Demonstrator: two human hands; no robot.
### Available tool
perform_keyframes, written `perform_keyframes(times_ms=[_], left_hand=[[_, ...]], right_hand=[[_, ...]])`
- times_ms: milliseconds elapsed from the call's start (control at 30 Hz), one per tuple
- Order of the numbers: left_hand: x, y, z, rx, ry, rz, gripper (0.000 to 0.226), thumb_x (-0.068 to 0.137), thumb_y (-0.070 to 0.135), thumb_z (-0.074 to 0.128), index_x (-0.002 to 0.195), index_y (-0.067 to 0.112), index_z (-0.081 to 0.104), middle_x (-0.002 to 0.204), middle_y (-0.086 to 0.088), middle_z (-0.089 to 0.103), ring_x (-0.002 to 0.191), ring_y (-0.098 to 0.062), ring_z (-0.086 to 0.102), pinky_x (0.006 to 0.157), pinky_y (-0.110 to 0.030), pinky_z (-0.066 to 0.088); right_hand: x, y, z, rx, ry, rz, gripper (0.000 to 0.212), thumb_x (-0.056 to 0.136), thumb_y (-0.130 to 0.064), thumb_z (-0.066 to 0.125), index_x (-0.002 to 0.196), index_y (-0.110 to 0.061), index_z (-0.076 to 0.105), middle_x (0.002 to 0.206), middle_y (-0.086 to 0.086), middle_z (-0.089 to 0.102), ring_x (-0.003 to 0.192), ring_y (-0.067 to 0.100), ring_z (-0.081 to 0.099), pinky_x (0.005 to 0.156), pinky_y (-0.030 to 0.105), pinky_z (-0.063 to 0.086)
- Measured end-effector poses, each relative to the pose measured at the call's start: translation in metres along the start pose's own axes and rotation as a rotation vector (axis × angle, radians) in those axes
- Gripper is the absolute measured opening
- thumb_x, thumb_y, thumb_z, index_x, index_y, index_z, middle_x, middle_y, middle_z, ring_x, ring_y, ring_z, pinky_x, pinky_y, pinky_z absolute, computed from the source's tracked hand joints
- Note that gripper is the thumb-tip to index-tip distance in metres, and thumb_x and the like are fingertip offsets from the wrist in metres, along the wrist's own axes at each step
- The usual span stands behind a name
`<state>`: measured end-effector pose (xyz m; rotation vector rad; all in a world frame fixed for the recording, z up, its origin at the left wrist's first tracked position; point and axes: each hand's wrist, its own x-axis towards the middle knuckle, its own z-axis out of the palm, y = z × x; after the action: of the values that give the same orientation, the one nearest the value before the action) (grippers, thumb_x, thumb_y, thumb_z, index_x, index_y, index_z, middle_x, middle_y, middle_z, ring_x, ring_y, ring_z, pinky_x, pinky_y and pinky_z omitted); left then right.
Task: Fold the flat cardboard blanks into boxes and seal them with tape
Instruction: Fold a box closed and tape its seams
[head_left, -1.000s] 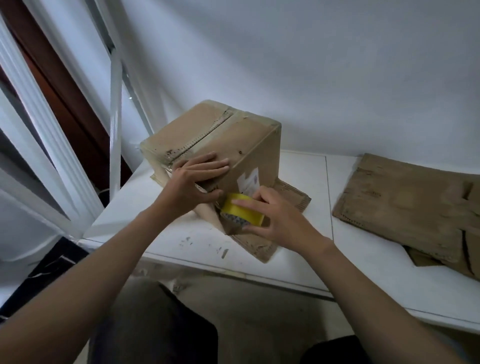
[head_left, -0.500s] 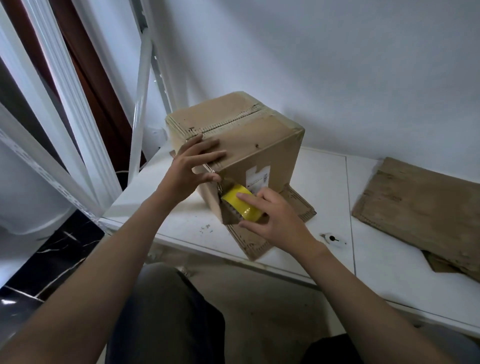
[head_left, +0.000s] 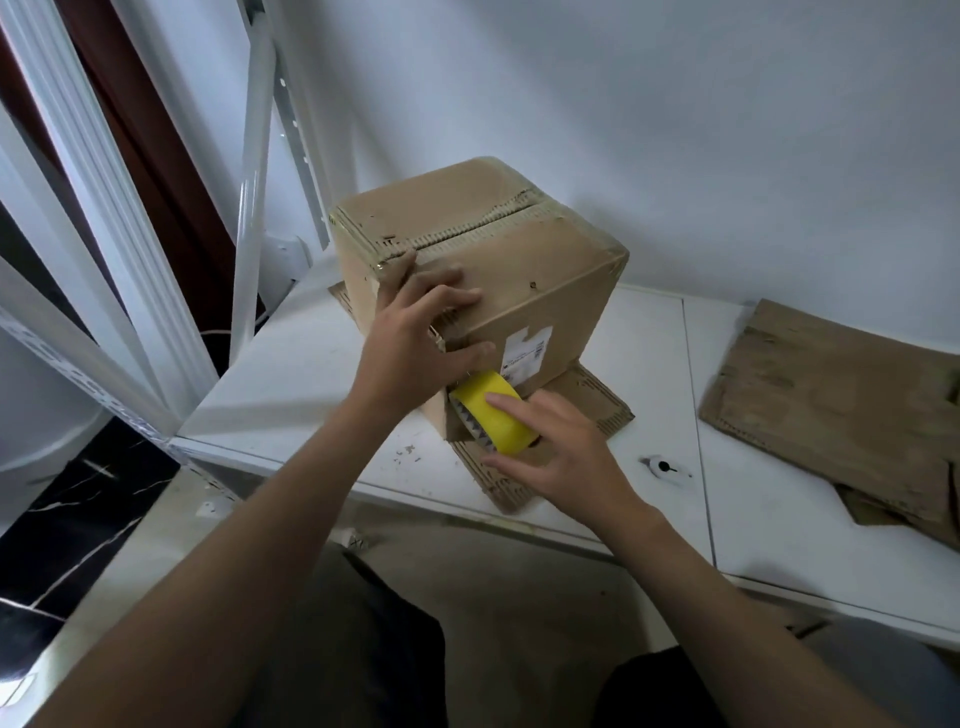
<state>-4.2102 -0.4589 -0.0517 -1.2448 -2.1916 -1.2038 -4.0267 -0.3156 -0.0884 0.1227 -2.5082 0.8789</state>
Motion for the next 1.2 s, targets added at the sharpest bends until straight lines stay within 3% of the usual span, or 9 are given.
perform_keyframes(times_ms=[100,167,467,633,767,867,1000,1100,1200], left_hand=[[-0.006,0.006,-0.004,-0.021,-0.038,0.066,0.051,0.072,0.050,0.083,0.111,0.018,0.074,0.134,0.007,0.063,0.144,-0.027,0.039,0.102,-0.041,0.048],[-0.009,0.013,-0.005,-0.031,-0.045,0.108,0.050,0.073,0.050,0.083,0.111,0.018,0.075,0.133,0.007,0.064,0.142,-0.025,0.041,0.096,-0.044,0.052],[-0.003,-0.007,-0.015,-0.123,-0.082,0.176,0.042,0.075,0.035,0.089,0.107,0.010,0.077,0.124,-0.002,0.070,0.138,-0.029,0.049,0.105,-0.044,0.048],[0.004,-0.019,-0.014,-0.127,-0.076,0.062,0.051,0.077,0.041,0.086,0.116,0.012,0.071,0.132,0.003,0.065,0.140,-0.020,0.044,0.094,-0.040,0.053],[-0.003,-0.019,-0.015,-0.087,-0.139,0.049,0.062,0.074,0.042,0.087,0.125,0.015,0.064,0.142,0.004,0.057,0.147,-0.023,0.034,0.110,-0.047,0.043],[-0.010,-0.010,-0.022,-0.190,-0.116,-0.126,0.069,0.072,0.040,0.089,0.127,0.013,0.057,0.143,0.007,0.053,0.145,-0.015,0.035,0.109,-0.048,0.044],[-0.039,0.036,-0.024,-0.293,0.185,-0.671,0.052,0.083,0.035,0.082,0.109,0.014,0.043,0.110,0.000,0.054,0.100,-0.017,0.061,0.081,-0.030,0.054],[-0.062,0.078,-0.009,-0.664,-0.013,-1.047,0.037,0.095,0.028,0.069,0.111,0.012,0.040,0.106,-0.007,0.061,0.080,-0.014,0.070,0.062,-0.027,0.056],[-0.074,0.096,0.008,-0.765,-0.045,-1.111,0.037,0.097,0.018,0.067,0.124,0.009,0.043,0.116,-0.012,0.066,0.088,-0.015,0.072,0.068,-0.029,0.062]], right_hand=[[-0.015,-0.006,-0.003,-0.025,0.007,0.005,0.064,0.083,-0.036,0.082,0.141,-0.021,0.059,0.101,-0.015,0.046,0.090,0.008,0.046,0.076,0.021,0.041],[-0.024,-0.011,-0.003,-0.023,0.014,0.015,0.065,0.082,-0.039,0.082,0.140,-0.020,0.059,0.101,-0.018,0.044,0.091,0.007,0.046,0.076,0.019,0.039],[-0.018,-0.034,-0.001,-0.020,0.065,0.021,0.063,0.083,-0.047,0.076,0.138,-0.018,0.061,0.098,-0.013,0.047,0.087,0.007,0.048,0.073,0.016,0.037],[0.006,-0.020,0.012,-0.085,0.040,0.084,0.064,0.081,-0.045,0.080,0.138,-0.024,0.061,0.096,-0.003,0.058,0.087,0.014,0.051,0.071,0.033,0.049],[0.006,-0.010,0.019,-0.069,0.018,0.065,0.067,0.081,-0.053,0.073,0.140,-0.026,0.059,0.095,-0.002,0.058,0.088,0.015,0.051,0.074,0.031,0.047],[0.003,-0.007,0.016,-0.025,0.015,0.052,0.069,0.079,-0.050,0.077,0.141,-0.026,0.058,0.095,-0.003,0.055,0.087,0.015,0.050,0.074,0.029,0.046],[0.002,-0.002,0.001,-0.004,-0.042,0.053,0.067,0.081,-0.055,0.071,0.143,-0.034,0.055,0.099,-0.005,0.054,0.091,0.015,0.049,0.077,0.029,0.045],[-0.001,-0.001,-0.016,-0.073,-0.166,0.102,0.061,0.090,-0.051,0.064,0.148,-0.043,0.044,0.111,-0.009,0.050,0.103,0.011,0.046,0.083,0.027,0.043],[-0.009,0.009,-0.039,-0.088,-0.207,0.111,0.053,0.096,-0.043,0.058,0.147,-0.039,0.048,0.113,-0.011,0.048,0.104,0.006,0.045,0.088,0.016,0.040]])
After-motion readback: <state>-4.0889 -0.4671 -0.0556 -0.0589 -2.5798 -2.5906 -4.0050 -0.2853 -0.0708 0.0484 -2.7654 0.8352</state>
